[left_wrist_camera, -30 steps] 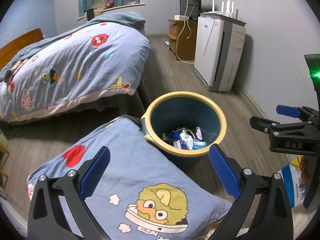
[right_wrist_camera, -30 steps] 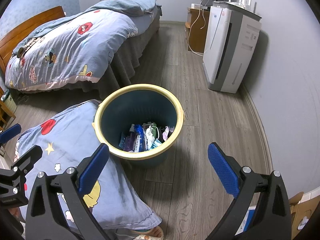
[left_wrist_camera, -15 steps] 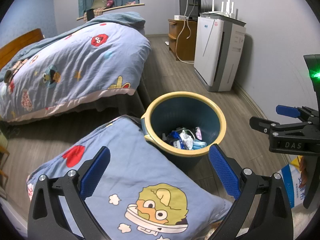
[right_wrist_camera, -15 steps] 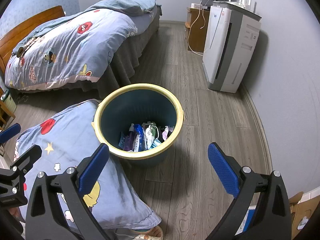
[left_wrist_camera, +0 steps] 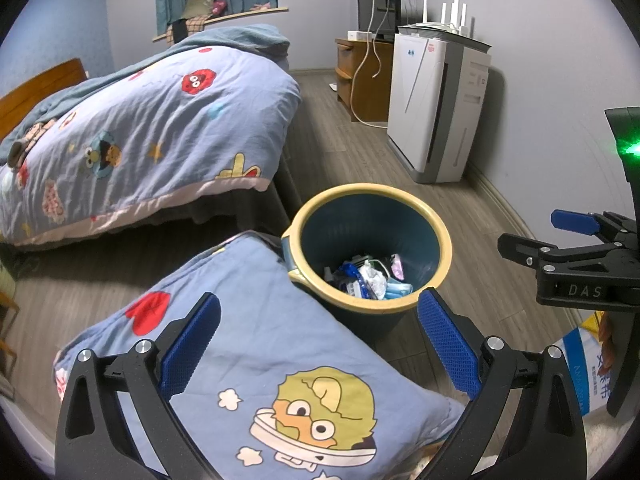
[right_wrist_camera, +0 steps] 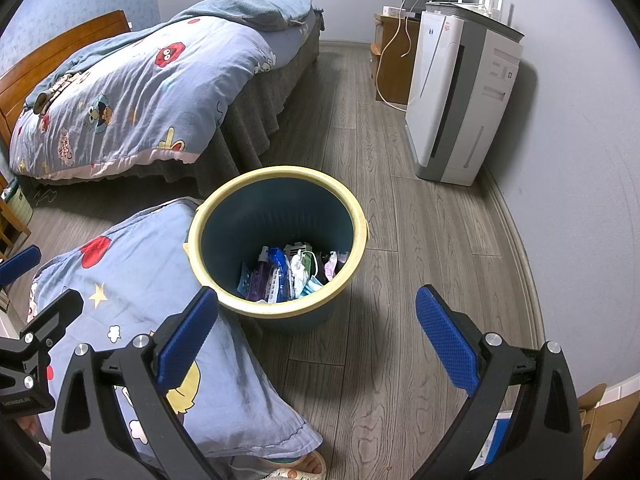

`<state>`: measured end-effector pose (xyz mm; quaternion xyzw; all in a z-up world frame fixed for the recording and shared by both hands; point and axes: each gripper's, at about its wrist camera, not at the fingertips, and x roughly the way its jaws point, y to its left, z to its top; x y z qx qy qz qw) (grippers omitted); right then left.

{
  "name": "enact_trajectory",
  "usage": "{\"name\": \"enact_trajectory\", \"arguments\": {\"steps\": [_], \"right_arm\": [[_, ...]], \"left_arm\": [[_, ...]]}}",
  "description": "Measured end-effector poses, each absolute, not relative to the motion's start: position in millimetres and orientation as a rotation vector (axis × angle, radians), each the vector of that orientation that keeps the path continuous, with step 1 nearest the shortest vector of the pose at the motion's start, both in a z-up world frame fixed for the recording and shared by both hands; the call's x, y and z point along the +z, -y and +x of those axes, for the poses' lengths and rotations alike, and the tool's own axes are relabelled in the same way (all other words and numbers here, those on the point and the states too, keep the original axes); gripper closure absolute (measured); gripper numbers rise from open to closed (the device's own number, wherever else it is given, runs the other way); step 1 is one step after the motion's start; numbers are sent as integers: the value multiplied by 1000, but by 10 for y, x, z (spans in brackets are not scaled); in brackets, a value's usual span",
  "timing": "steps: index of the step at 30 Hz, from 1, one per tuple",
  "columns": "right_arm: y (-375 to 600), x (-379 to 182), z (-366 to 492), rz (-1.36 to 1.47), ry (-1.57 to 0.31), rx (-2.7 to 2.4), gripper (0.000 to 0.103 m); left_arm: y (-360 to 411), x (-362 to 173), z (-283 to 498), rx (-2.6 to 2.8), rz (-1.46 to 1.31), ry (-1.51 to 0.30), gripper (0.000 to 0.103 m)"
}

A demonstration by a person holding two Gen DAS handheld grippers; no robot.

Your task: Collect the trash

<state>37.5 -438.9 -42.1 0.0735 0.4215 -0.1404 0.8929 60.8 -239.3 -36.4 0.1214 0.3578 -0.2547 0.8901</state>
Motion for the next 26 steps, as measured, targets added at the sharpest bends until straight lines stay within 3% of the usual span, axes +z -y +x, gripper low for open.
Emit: {"name": "enact_trajectory", "arguments": {"steps": [20,26], "right_arm": [[4422,-467,367,159,-885,-303,6],[4458,-612,443,230,-978,-379,6]], "left_arm": [[2394,-331,573,-541,272,-730,5],[2221,-306,619,-507,250,-761,5]]}}
